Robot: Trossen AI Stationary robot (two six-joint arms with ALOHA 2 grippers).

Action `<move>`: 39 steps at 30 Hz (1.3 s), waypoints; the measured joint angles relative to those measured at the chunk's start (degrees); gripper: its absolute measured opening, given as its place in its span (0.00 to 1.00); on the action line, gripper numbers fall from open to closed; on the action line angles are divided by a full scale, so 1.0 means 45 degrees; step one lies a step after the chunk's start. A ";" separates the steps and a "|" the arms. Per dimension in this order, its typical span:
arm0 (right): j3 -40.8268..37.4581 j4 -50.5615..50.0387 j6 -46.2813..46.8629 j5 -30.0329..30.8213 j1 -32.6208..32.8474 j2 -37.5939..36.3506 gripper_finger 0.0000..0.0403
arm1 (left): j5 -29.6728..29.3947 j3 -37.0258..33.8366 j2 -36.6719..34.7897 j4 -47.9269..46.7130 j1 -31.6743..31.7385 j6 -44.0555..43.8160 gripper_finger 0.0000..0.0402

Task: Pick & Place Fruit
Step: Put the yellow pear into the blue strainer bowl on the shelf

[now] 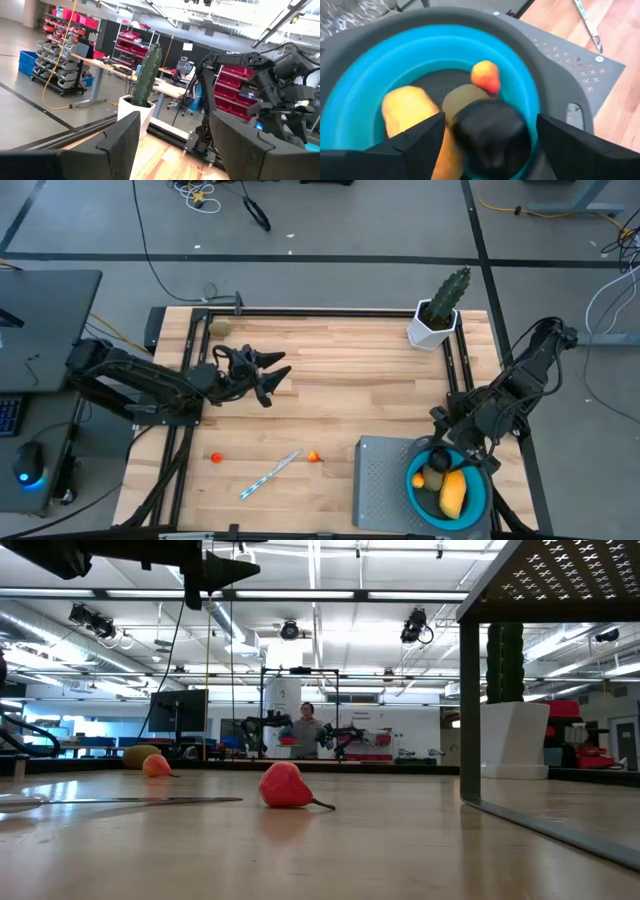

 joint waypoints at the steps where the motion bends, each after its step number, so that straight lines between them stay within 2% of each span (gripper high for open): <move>1: 0.0026 -0.0002 -0.0008 0.0020 0.0000 0.0000 0.81 | 0.0000 0.0000 0.0000 0.0023 0.0000 0.0033 0.62; 7: 0.0732 0.0017 0.0018 -0.0127 0.0033 0.0005 0.88 | 0.0000 0.0000 0.0000 0.0048 0.0000 0.0038 0.62; 15: 0.1224 0.0333 0.0148 -0.0249 0.0121 0.0000 0.89 | 0.0000 0.0000 0.0000 0.0040 0.0000 0.0038 0.62; 18: 0.1224 0.0538 -0.0086 0.1672 0.0114 0.0051 0.89 | 0.0000 0.0000 0.0000 0.0040 0.0005 0.0093 0.62; 23: 0.1224 0.1500 -0.1460 0.6338 -0.0171 0.0318 0.89 | 0.0000 0.0000 0.0000 0.0035 0.0005 0.0106 0.62; 25: 0.1224 0.2325 -0.2137 0.7239 -0.0520 0.0536 0.88 | 0.0000 0.0000 0.0000 0.0035 0.0005 0.0112 0.62; 31: 0.1224 0.4497 -0.3120 0.6746 -0.2183 0.1620 0.84 | 0.0129 0.0000 0.0000 0.0025 0.0005 0.0372 0.62; 35: 0.1224 0.4473 -0.3363 0.6590 -0.3176 0.2372 0.82 | 0.1476 0.0140 0.0012 -0.0206 -0.0073 0.0417 0.62; 37: 0.1224 0.4419 -0.3368 0.6489 -0.3526 0.2599 0.81 | 0.2241 0.0606 0.0239 -0.0885 -0.0226 0.0430 0.62; 39: 0.1224 0.4377 -0.3488 0.6108 -0.3759 0.2676 0.80 | 0.2597 0.1349 0.0507 -0.2567 -0.0457 0.0530 0.62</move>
